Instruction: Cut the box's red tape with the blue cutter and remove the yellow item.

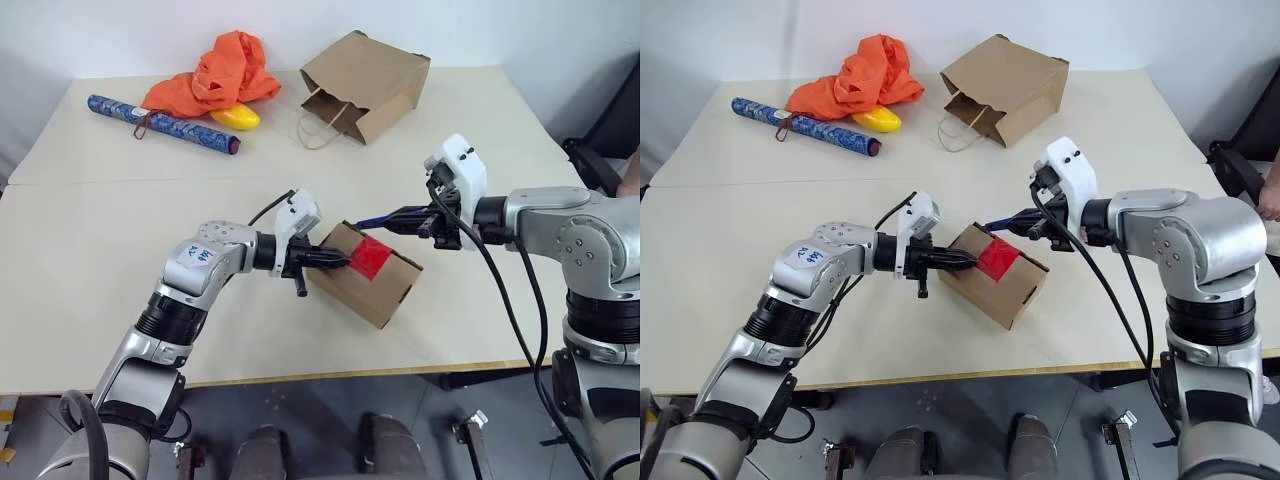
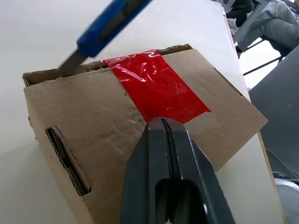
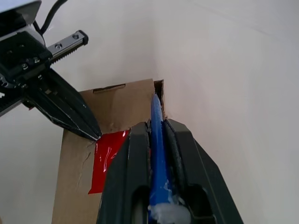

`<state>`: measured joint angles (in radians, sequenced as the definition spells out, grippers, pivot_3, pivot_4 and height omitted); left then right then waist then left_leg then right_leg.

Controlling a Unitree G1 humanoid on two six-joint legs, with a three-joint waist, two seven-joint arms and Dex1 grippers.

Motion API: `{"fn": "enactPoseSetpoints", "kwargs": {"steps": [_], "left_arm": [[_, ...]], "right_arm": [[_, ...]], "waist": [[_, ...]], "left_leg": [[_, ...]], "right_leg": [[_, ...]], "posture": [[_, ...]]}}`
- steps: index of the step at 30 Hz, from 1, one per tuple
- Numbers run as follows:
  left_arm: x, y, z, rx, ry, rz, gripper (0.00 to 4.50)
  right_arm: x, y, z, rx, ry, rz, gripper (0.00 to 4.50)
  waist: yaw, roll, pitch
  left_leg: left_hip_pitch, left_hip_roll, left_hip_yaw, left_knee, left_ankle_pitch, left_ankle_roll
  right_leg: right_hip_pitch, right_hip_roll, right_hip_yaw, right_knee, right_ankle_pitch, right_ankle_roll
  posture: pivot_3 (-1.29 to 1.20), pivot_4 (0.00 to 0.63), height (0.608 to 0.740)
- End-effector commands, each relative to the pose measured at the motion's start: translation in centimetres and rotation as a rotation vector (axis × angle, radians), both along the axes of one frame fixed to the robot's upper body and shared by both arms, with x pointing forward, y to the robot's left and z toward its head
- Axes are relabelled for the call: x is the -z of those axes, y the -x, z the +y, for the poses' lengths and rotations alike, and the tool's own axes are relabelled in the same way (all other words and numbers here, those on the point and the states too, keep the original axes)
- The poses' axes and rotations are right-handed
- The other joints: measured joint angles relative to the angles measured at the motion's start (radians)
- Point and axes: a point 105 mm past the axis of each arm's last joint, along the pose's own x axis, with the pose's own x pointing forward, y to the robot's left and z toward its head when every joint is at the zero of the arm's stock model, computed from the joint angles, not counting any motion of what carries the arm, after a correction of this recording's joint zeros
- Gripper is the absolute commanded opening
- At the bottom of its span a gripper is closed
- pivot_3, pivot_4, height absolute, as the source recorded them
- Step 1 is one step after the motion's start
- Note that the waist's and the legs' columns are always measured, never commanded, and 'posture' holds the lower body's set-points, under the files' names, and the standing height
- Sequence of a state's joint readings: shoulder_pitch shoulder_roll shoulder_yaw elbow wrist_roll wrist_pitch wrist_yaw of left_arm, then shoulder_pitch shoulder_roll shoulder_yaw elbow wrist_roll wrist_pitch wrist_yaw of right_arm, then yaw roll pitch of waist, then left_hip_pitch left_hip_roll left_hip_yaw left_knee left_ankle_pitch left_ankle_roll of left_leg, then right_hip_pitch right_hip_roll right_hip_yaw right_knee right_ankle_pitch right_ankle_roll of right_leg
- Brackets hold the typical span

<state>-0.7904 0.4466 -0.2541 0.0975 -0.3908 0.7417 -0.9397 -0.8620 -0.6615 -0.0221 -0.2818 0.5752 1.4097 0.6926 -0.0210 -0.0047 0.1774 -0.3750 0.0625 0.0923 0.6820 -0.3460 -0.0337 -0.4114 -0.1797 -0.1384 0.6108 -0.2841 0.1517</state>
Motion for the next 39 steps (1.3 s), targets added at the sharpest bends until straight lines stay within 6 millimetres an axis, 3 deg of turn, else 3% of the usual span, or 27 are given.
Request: {"fn": "enactPoseSetpoints", "kwargs": {"steps": [1,7,25,33,39], "left_arm": [[0.8,0.0,0.0,-0.013,-0.023,0.016,0.0],[1.1,-0.1,-0.2,-0.029,-0.041,0.029,0.0],[3.1,-0.3,-0.4,-0.091,-0.229,0.132,0.0],[4.1,-0.3,-0.5,-0.113,-0.321,0.136,0.0],[4.5,-0.6,-0.1,-0.148,-0.353,0.138,0.0]], "right_arm": [[-0.6,0.3,-0.2,-0.012,0.005,-0.031,0.13],[0.7,0.5,-1.1,0.013,0.072,0.0,0.13],[-0.2,2.0,-3.8,0.099,0.18,0.074,0.13],[1.3,1.7,-3.2,0.114,0.15,0.136,0.13],[1.1,2.1,-3.6,0.115,0.141,0.143,0.13]], "waist": [[0.0,0.0,0.0],[0.009,0.0,0.0],[0.046,-0.002,-0.001],[0.048,-0.006,-0.004],[0.048,-0.007,-0.006]], "left_leg": [[0.0,0.0,0.0,0.0,0.0,0.0],[0.0,0.0,0.0,0.0,0.0,0.0],[0.001,0.0,0.001,0.002,-0.001,0.001],[0.003,0.0,0.001,0.002,-0.001,0.002],[0.005,0.0,0.001,0.002,-0.001,0.002]], "right_leg": [[0.0,0.0,0.0,0.0,0.0,0.0],[0.0,0.0,0.0,0.0,0.0,0.0],[0.002,0.0,0.001,-0.001,0.0,0.0],[0.004,0.0,0.001,-0.001,0.0,0.0],[0.006,0.0,0.002,-0.001,0.0,0.0]], "posture": [[0.0,0.15,0.74],[0.0,0.15,0.74],[0.0,0.15,0.74],[0.0,0.15,0.74],[0.0,0.15,0.74]]}}
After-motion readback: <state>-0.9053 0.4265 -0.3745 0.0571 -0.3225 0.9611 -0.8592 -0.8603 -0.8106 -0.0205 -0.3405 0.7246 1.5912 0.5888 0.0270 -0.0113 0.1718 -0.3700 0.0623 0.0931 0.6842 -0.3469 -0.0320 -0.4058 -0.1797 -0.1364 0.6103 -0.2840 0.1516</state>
